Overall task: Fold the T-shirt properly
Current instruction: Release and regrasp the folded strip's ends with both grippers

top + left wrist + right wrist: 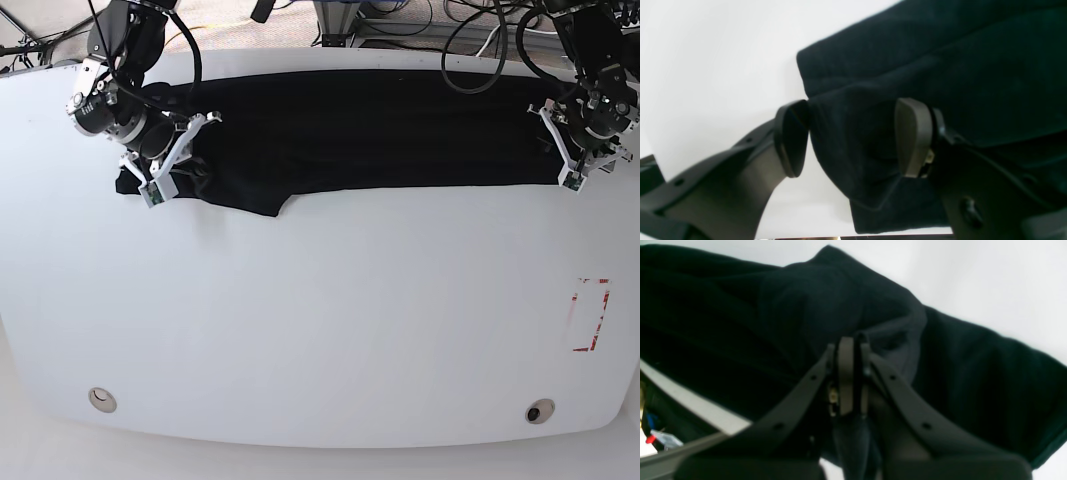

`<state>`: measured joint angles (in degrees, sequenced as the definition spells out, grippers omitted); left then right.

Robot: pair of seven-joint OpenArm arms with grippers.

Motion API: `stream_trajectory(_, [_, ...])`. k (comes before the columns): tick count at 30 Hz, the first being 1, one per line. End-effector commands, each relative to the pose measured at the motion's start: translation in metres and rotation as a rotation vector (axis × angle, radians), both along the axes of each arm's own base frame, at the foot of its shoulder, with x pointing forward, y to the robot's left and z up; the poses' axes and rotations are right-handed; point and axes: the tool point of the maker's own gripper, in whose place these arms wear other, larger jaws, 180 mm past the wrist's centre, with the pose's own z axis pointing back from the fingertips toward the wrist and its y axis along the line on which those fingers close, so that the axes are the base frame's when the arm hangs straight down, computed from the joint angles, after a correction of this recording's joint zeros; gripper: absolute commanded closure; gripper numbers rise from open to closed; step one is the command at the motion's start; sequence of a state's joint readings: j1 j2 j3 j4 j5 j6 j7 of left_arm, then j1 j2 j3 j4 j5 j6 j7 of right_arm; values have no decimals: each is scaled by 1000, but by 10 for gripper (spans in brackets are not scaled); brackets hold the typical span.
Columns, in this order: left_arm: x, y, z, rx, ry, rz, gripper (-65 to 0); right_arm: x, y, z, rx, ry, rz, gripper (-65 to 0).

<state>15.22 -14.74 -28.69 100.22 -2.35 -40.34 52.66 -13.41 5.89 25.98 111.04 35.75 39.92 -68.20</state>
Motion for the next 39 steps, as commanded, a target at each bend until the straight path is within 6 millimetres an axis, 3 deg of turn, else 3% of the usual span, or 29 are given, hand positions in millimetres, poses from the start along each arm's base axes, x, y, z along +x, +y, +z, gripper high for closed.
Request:
stream_trajectory(1, [6, 6, 7, 12, -25, 0, -374, -7, -5, 17, 20, -54, -21, 0])
stream_trajectory(6, [4, 7, 2, 5, -12, 5, -372, -21, -26, 16, 37, -43, -101, 0])
stream_trajectory(16, [6, 0, 0, 0, -8, -17, -372, -21, -71, 1, 8, 6, -187, -10])
stream_trajectory(19, [6, 0, 0, 0, -8, -17, -372, -24, -86, -7, -10, 41, -197, -109])
stream_trajectory(24, [6, 0, 1, 2, -11, -17, -372, -30, -103, -6, -57, 60, -184, -333])
stream_trajectory(27, [12, 1, 4, 1, -26, -16, -372, -30, -112, 6, -85, 25, -208, -395])
stream_trajectory(29, [14, 0, 5, 0, -31, -16, -372, -29, -110, 15, -103, -1, -202, -393])
stream_trajectory(33, [20, 1, 11, -2, -55, -13, -372, -32, -87, 24, -101, -25, -165, -385])
stream_trajectory(39, [33, 0, 27, 11, -107, -19, -372, -35, -34, 21, 54, -27, -86, -385])
